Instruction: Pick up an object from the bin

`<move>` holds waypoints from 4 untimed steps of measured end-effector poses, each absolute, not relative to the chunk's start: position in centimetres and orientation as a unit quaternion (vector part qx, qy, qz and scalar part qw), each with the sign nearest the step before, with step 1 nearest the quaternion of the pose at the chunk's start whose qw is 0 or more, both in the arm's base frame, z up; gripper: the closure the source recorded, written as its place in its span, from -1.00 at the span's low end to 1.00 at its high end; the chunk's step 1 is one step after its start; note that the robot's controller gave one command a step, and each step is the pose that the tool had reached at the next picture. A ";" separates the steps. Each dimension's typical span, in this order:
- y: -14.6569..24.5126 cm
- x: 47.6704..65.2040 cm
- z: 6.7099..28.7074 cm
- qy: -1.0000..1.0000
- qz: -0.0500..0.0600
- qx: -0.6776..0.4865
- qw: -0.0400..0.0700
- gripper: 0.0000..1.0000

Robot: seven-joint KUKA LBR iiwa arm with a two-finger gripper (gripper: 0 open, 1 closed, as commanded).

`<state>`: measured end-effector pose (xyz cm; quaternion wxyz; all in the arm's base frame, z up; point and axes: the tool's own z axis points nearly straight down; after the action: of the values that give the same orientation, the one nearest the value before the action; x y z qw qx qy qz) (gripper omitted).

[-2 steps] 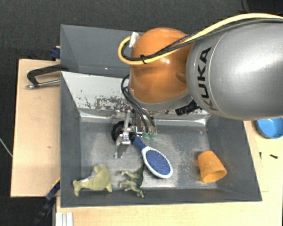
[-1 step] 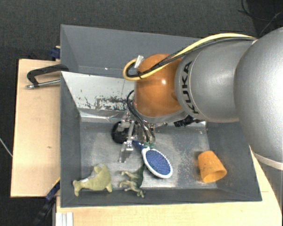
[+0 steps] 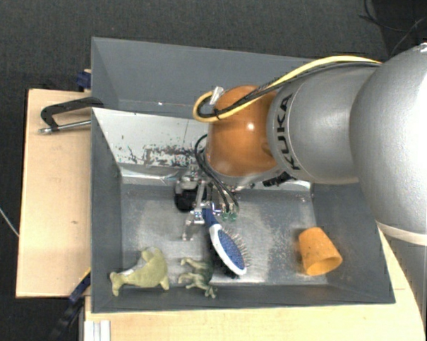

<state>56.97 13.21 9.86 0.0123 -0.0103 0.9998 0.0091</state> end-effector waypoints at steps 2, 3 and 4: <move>11.7 56.4 8.8 1.000 0.001 0.001 0.003 1.00; 11.8 56.5 8.9 1.000 0.002 0.001 0.003 -1.00; 7.2 58.4 8.7 0.999 0.007 -0.033 0.011 -1.00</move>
Offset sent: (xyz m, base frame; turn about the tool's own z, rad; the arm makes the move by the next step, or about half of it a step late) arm -0.0205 -0.0491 -0.0286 0.0457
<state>58.35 7.19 8.67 0.0111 -0.0331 0.9994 0.0070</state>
